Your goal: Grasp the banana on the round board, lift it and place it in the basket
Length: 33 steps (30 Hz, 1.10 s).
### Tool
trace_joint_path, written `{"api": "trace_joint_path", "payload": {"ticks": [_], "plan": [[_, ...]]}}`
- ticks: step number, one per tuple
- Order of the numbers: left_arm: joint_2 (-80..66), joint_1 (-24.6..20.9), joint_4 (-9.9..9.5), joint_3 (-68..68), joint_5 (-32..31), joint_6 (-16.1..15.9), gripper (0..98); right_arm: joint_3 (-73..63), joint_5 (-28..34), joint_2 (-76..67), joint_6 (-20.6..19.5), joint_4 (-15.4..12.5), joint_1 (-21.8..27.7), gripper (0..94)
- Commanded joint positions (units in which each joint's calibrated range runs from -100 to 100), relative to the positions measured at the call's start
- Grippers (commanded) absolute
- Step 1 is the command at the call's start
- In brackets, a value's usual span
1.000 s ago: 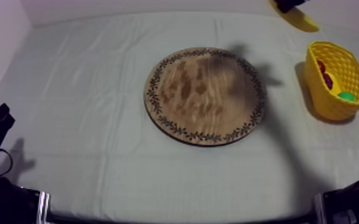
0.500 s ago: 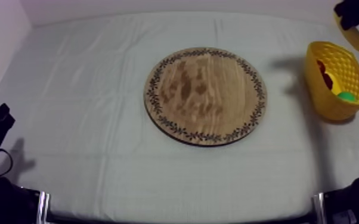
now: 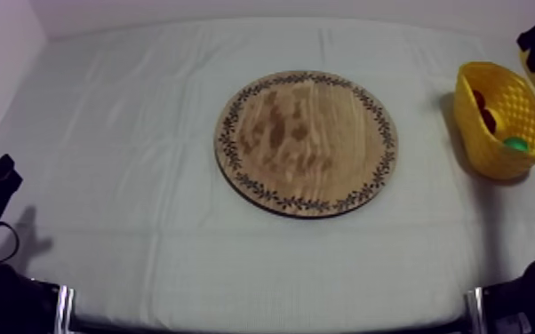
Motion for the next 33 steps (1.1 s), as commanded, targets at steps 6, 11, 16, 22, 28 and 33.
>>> {"api": "trace_joint_path", "payload": {"ticks": [6, 11, 16, 22, 28, 33], "plan": [[0.02, -0.02, -0.01, 0.03, 0.01, -0.01, 0.1, 2.49, -3.84, 7.55, -0.87, 0.59, 1.26, 15.4], [0.02, -0.02, -0.01, 0.03, 0.01, -0.01, 0.1, 5.00, -6.91, 12.00, -1.11, 0.44, 1.09, 17.4], [0.02, -0.02, -0.01, 0.03, 0.01, -0.01, 0.1, 6.39, -8.99, 15.02, -1.49, 0.46, -0.02, 22.8], [0.02, -0.02, -0.01, 0.03, 0.01, -0.01, 0.1, 5.15, -9.74, 17.25, -2.21, 0.53, -0.45, 47.1], [0.02, -0.02, -0.01, 0.03, 0.01, -0.01, 0.1, 4.27, -9.97, 17.81, -2.71, 0.43, -0.77, 68.2], [0.02, -0.02, -0.01, 0.03, 0.01, -0.01, 0.1, 3.60, -9.87, 17.00, -2.88, 0.02, -1.00, 78.4]]}}
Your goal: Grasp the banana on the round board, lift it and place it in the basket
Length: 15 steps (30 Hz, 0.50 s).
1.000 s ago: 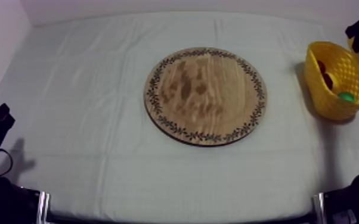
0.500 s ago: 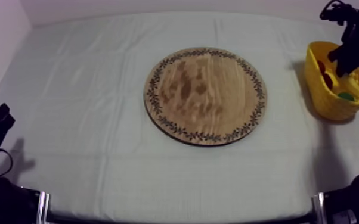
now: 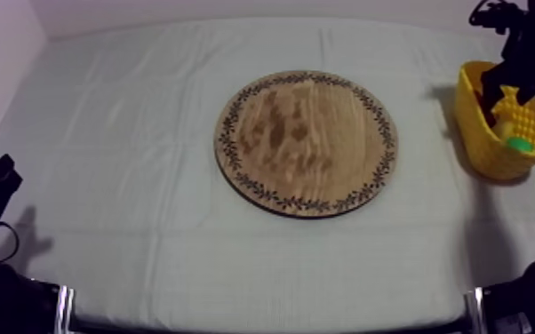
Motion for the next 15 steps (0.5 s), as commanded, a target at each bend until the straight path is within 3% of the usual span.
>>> {"api": "trace_joint_path", "payload": {"ticks": [1, 10, 15], "plan": [[0.02, -0.02, -0.01, 0.03, -0.01, 0.02, 0.1, -0.14, 0.02, -0.69, 0.00, -0.09, -0.07, 80.5], [0.02, -0.02, -0.01, 0.03, -0.01, 0.02, 0.1, 0.87, -0.46, -6.05, -0.24, -0.41, -0.65, 86.3], [0.02, -0.02, -0.01, 0.03, -0.01, 0.02, 0.1, 4.27, -1.82, -11.42, -0.30, -0.52, -1.32, 75.7]]}}
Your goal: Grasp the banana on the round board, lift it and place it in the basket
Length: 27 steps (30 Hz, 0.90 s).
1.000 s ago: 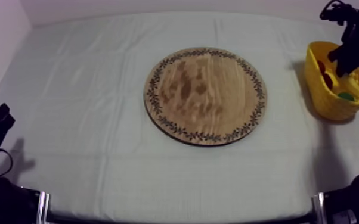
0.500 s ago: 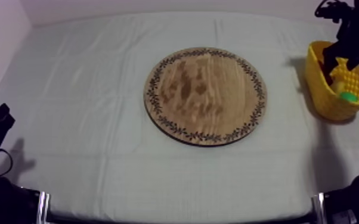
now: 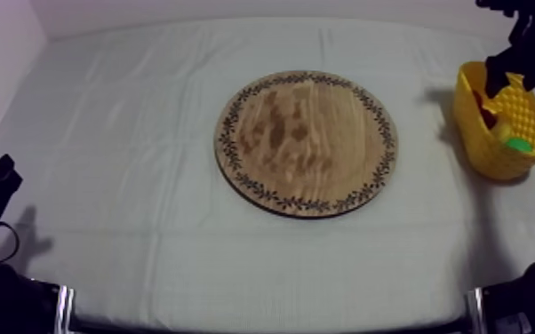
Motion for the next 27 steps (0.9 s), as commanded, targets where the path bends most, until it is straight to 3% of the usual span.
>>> {"api": "trace_joint_path", "payload": {"ticks": [1, 9, 17, 23, 27], "plan": [[0.02, -0.02, -0.01, 0.03, -0.01, 0.02, 0.1, 1.84, -0.96, -3.01, 0.21, -0.11, -0.28, 73.0], [0.02, -0.02, -0.01, 0.03, -0.01, 0.02, 0.1, 8.75, -7.21, -14.43, 1.11, -1.74, 0.18, 46.8], [0.02, -0.02, -0.01, 0.03, -0.01, 0.02, 0.1, 16.68, -15.82, -26.16, 4.01, -6.34, 3.13, 16.9], [0.02, -0.02, -0.01, 0.03, -0.01, 0.02, 0.1, 25.65, -22.17, -34.32, 5.25, -8.17, 2.54, 9.0], [0.02, -0.02, -0.01, 0.03, -0.01, 0.02, 0.1, 31.77, -26.77, -40.63, 7.54, -11.66, 2.91, 4.5]]}}
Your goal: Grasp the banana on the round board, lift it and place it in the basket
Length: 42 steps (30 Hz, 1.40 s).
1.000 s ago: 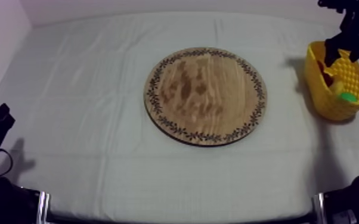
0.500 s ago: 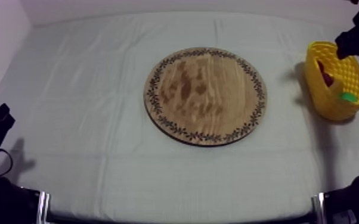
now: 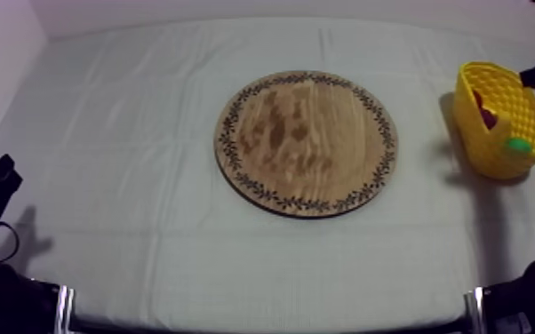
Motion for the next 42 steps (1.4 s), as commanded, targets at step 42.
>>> {"api": "trace_joint_path", "payload": {"ticks": [42], "plan": [[0.02, -0.02, -0.01, 0.03, -0.01, 0.04, 0.1, 48.73, -13.02, -63.57, -15.09, -2.07, -5.58, 0.5]]}}
